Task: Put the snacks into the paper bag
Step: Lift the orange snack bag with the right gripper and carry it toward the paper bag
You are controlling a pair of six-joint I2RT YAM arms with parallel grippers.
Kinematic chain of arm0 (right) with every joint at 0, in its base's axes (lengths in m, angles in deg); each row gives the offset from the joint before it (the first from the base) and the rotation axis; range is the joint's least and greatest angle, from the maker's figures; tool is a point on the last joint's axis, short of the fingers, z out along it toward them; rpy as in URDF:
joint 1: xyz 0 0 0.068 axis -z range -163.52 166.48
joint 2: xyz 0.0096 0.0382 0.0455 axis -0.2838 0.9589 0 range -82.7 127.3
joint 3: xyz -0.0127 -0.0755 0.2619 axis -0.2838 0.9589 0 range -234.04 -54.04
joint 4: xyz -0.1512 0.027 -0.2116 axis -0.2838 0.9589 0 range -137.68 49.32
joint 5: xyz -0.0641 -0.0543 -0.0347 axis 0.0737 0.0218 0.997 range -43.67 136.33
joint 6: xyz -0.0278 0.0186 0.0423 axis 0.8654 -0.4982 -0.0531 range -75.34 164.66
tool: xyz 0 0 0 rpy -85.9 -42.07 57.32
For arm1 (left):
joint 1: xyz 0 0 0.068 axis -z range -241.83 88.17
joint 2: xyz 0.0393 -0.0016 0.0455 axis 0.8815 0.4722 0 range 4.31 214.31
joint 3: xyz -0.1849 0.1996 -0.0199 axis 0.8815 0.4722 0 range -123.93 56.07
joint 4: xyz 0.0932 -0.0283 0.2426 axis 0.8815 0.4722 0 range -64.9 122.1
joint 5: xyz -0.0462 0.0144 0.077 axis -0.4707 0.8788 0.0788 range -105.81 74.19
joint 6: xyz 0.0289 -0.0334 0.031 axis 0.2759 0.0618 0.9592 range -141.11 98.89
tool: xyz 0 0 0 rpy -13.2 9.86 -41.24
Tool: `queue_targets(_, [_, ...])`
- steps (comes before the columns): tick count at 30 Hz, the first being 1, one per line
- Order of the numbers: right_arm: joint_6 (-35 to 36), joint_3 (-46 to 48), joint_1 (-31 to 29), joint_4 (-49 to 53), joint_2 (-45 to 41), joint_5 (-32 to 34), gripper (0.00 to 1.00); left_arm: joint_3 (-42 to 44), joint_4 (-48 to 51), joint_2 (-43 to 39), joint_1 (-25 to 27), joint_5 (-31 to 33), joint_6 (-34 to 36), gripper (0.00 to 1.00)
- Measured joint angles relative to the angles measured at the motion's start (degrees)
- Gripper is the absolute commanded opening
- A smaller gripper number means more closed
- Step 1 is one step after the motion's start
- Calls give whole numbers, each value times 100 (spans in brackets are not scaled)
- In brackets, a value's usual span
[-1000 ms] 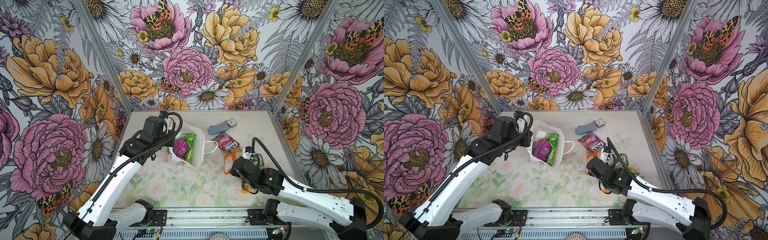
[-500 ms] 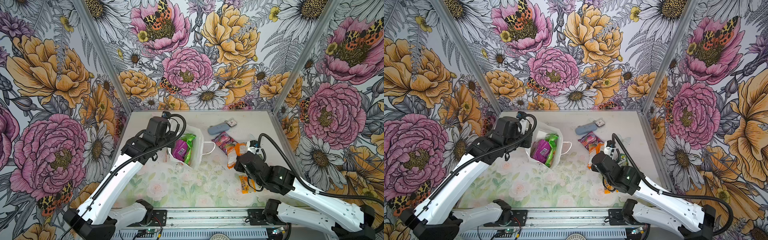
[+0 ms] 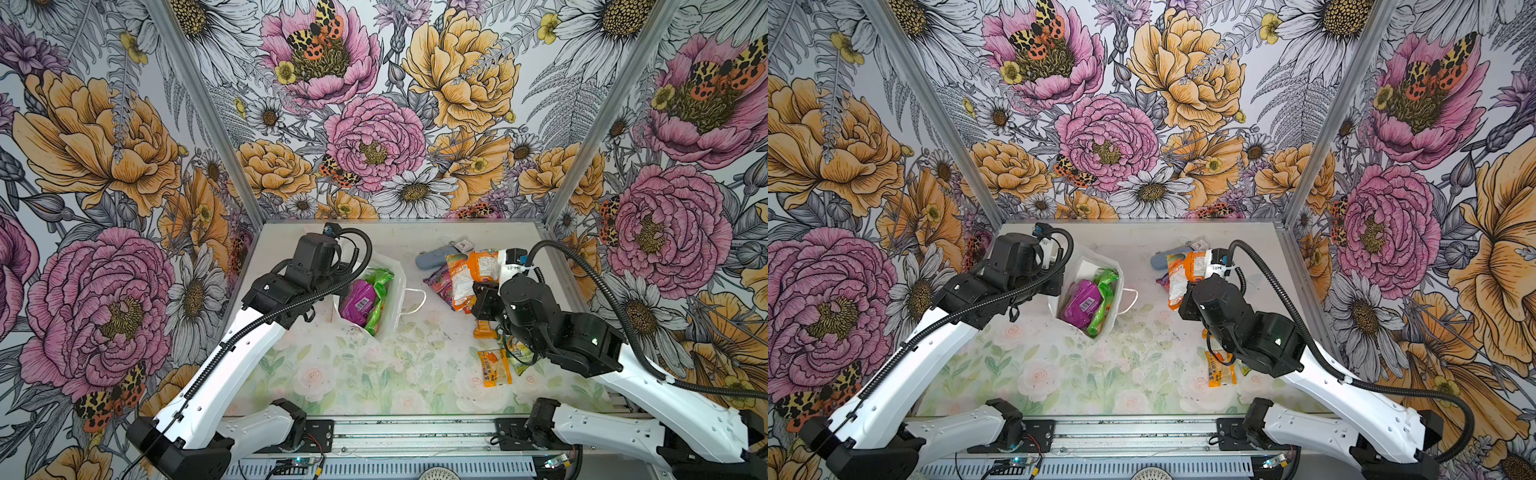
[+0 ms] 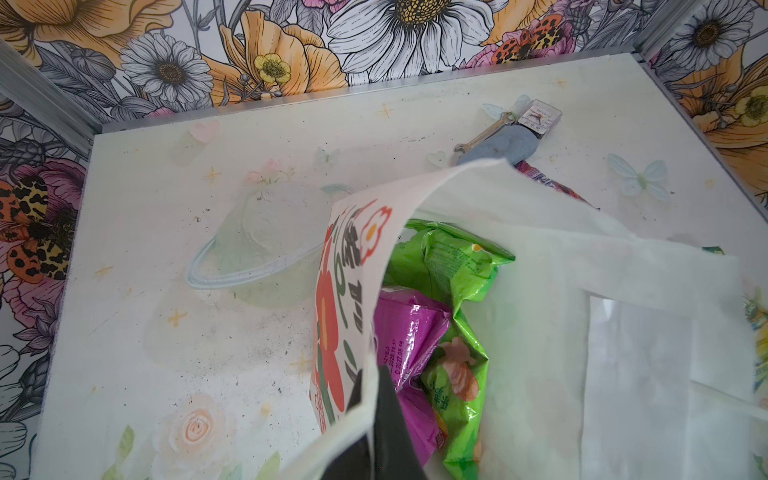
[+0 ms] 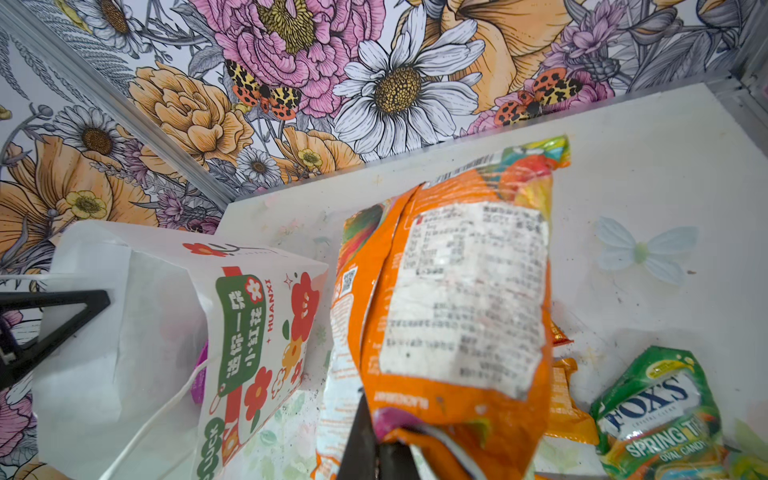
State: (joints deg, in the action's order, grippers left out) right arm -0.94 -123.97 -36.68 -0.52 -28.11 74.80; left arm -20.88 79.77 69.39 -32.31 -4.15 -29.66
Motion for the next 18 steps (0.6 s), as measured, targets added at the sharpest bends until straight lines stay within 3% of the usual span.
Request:
queue_targets(10, [461, -1248, -28, 70, 669, -428, 0, 0, 0, 0, 0, -2, -2, 0])
queue_targets(18, [791, -2435, -511, 118, 1543, -935, 0, 0, 0, 0, 0, -2, -2, 0])
